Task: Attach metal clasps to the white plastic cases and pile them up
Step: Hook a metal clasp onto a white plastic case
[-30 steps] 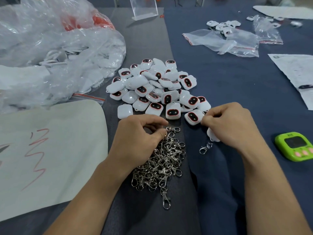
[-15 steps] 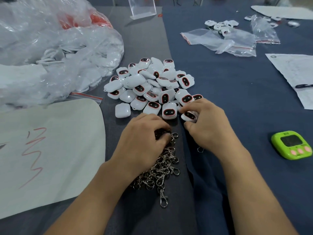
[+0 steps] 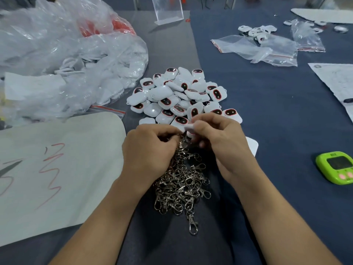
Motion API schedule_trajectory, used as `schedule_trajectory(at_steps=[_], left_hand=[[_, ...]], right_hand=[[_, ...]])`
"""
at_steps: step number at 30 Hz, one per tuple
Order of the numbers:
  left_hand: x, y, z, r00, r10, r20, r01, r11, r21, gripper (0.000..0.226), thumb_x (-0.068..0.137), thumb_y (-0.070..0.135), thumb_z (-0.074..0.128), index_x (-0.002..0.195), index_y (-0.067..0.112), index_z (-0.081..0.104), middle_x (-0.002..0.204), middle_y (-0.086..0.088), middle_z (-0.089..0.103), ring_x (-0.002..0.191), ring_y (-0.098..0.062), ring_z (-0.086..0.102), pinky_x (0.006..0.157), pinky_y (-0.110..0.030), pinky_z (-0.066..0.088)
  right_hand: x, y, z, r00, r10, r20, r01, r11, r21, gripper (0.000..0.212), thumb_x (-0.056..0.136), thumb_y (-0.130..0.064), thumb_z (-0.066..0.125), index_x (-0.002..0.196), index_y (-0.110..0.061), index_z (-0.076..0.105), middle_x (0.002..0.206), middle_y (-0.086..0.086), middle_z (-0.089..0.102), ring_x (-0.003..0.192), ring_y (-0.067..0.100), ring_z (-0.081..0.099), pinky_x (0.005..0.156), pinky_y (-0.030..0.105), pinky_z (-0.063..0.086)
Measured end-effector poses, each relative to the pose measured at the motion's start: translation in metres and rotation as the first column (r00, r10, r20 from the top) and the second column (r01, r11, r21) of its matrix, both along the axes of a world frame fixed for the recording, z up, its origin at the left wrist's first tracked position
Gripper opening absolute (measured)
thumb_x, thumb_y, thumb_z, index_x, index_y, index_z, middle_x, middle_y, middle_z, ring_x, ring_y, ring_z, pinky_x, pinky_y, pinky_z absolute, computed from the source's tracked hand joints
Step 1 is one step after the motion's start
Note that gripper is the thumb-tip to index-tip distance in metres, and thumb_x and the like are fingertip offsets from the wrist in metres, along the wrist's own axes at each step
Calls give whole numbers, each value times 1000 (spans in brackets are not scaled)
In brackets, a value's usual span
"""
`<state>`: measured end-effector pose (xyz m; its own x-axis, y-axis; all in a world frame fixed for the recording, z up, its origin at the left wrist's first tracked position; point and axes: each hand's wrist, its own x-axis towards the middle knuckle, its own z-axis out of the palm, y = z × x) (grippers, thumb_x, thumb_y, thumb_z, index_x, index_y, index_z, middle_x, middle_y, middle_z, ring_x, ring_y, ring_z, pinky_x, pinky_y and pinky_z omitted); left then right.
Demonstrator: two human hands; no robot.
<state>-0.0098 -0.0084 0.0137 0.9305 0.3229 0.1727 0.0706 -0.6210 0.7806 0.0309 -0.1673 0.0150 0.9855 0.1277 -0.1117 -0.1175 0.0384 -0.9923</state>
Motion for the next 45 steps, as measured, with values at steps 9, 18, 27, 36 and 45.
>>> schedule_trajectory(at_steps=[9, 18, 27, 36, 45], left_hand=[[9, 18, -5, 997, -77, -3, 71, 935, -346, 19, 80, 15, 83, 81, 34, 82, 75, 13, 77, 75, -6, 75, 77, -26, 58], [10, 19, 2, 998, -61, 25, 64, 801, -595, 22, 74, 1, 85, 72, 23, 81, 72, -2, 77, 62, -9, 71, 60, -18, 55], [8, 18, 4, 987, -150, 53, 151, 782, -605, 17, 71, 4, 86, 72, 20, 81, 74, -4, 77, 68, -12, 72, 67, -21, 57], [8, 18, 6, 968, -252, 16, 209, 767, -607, 21, 79, 2, 80, 76, 23, 83, 79, -9, 78, 77, -20, 72, 84, -37, 60], [6, 16, 4, 956, -292, 43, 264, 781, -567, 20, 71, 0, 83, 70, 19, 78, 68, -2, 71, 66, -13, 61, 66, -26, 50]], right_hand=[[0, 2, -7, 998, 41, -38, -36, 992, 121, 38, 78, 8, 76, 108, -15, 69, 103, 10, 77, 75, 20, 65, 68, 28, 55], [2, 2, -4, 984, 135, -120, -95, 952, 291, 32, 77, 6, 75, 103, -13, 71, 86, 8, 73, 68, 19, 66, 64, 27, 57], [-4, 9, -5, 971, 238, -12, -228, 942, 247, 30, 73, 4, 69, 95, -14, 59, 88, 5, 72, 76, 14, 63, 64, 23, 51], [-7, 18, -4, 991, 61, 119, -75, 990, 120, 20, 66, 3, 71, 70, -17, 68, 63, 3, 54, 53, 10, 43, 49, 23, 38], [-8, 20, 0, 999, 44, -8, -42, 983, 180, 21, 68, 5, 77, 74, -14, 70, 63, 3, 61, 51, 10, 53, 46, 21, 42]])
